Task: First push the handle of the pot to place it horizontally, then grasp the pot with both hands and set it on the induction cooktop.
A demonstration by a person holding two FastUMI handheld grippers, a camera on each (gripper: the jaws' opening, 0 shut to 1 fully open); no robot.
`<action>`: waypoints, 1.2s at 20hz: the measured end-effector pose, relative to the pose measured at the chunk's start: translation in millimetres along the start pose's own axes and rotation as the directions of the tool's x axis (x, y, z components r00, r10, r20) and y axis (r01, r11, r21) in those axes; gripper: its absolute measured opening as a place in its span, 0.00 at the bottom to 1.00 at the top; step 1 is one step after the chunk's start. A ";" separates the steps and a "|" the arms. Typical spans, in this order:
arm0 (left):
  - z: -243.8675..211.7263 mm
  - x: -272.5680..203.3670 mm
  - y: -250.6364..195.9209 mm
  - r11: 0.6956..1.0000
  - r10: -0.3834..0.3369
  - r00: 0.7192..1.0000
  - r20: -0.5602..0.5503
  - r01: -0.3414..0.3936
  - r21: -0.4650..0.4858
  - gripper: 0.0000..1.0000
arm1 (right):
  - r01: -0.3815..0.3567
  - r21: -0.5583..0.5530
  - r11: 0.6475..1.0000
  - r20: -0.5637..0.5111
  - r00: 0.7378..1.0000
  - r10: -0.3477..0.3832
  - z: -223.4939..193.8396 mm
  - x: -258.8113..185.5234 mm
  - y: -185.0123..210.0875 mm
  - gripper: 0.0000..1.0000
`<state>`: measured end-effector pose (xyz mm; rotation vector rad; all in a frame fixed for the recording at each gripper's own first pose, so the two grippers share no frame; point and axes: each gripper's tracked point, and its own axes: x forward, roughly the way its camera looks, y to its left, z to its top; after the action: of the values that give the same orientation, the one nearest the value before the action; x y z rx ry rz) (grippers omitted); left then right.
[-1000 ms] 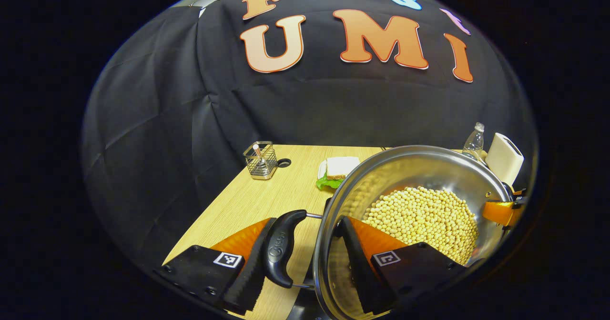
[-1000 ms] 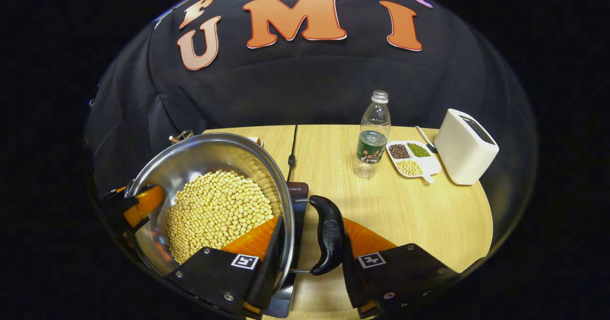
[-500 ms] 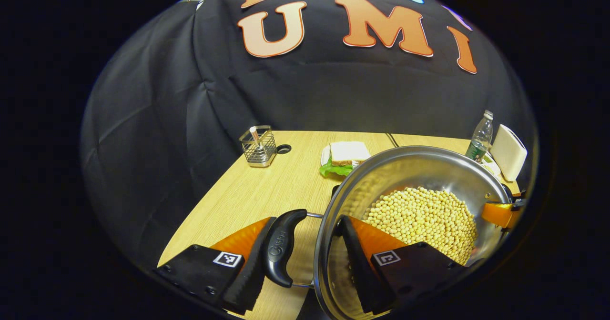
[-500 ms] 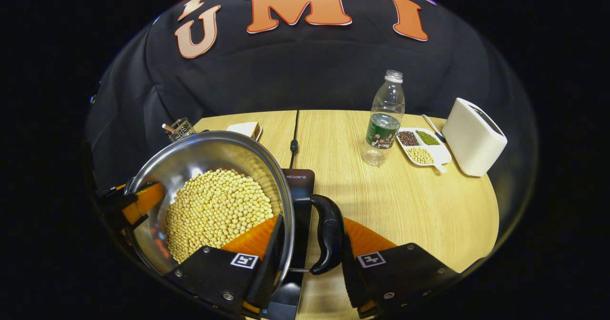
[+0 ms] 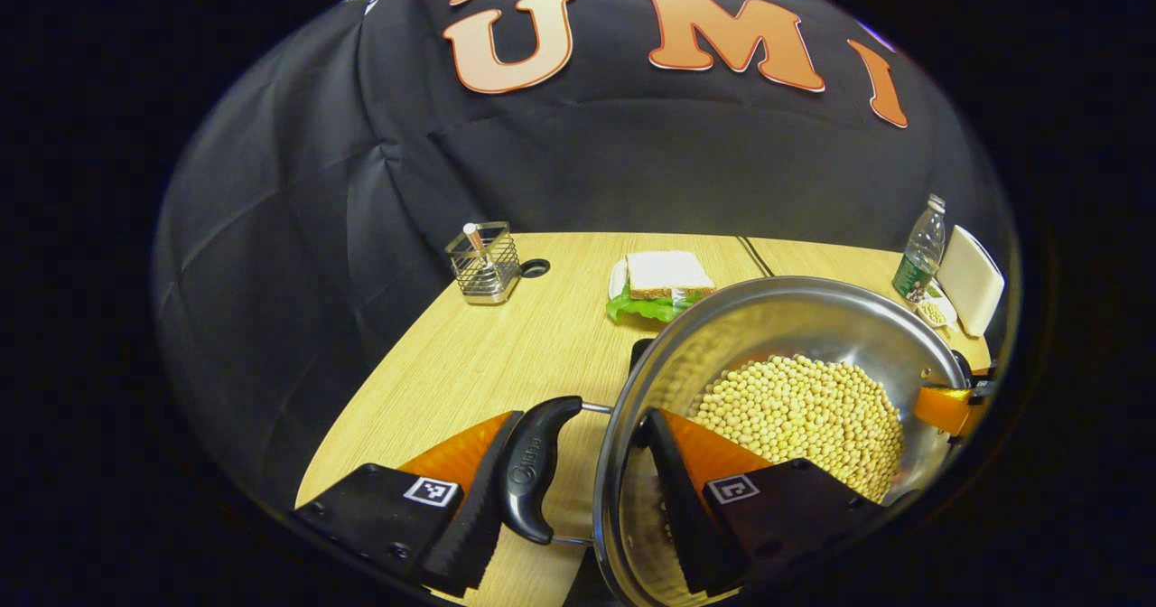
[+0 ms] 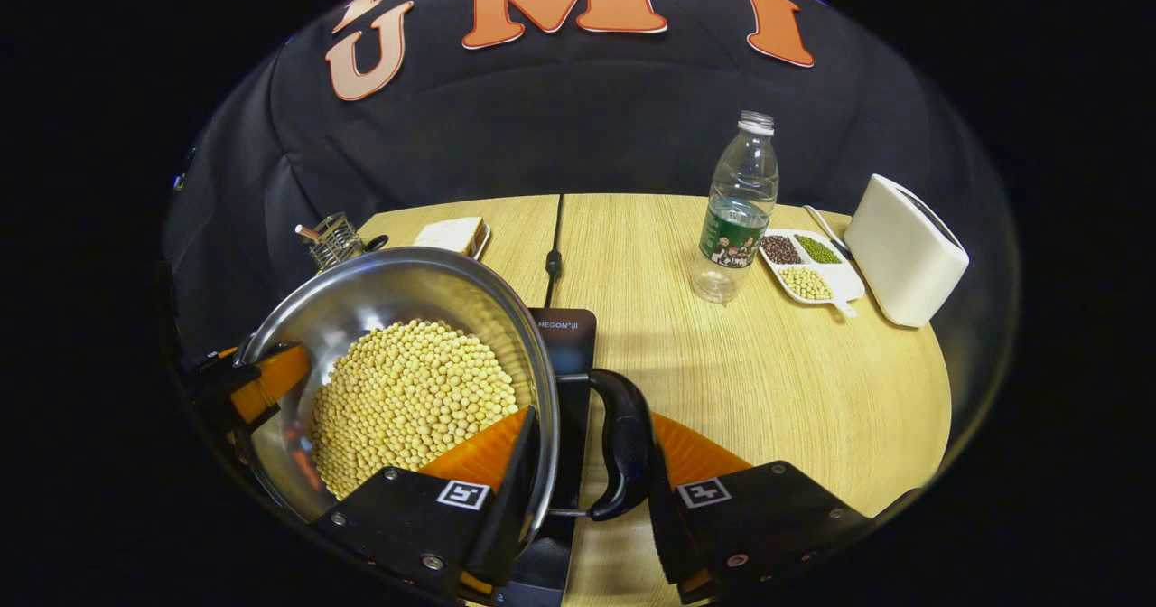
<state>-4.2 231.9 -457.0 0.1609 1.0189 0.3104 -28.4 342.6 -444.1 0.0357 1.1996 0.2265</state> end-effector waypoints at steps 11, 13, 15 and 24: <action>-10.6 6.6 -0.5 1.000 -0.016 1.000 -0.023 0.016 -0.002 0.92 | 0.043 -0.018 0.999 0.029 0.999 -0.043 4.3 -0.8 -4.1 0.67; -6.2 2.4 1.3 1.000 -0.001 1.000 -0.014 0.001 0.017 0.93 | 0.013 -0.022 1.000 0.015 1.000 -0.013 2.2 -3.9 -1.0 0.72; 10.6 -9.5 5.0 0.999 0.008 0.999 0.040 -0.009 0.031 0.93 | -0.025 0.007 1.000 0.031 0.999 0.025 7.1 -9.7 0.7 0.71; 103.6 -102.6 13.4 0.998 0.061 0.931 0.360 -0.059 -0.018 0.87 | -0.011 -0.021 1.000 0.382 0.924 0.018 81.4 -101.9 -27.8 0.89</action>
<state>32.2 212.1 -316.6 0.2344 0.6482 0.3259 16.3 303.3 -324.8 0.0692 0.8068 0.2311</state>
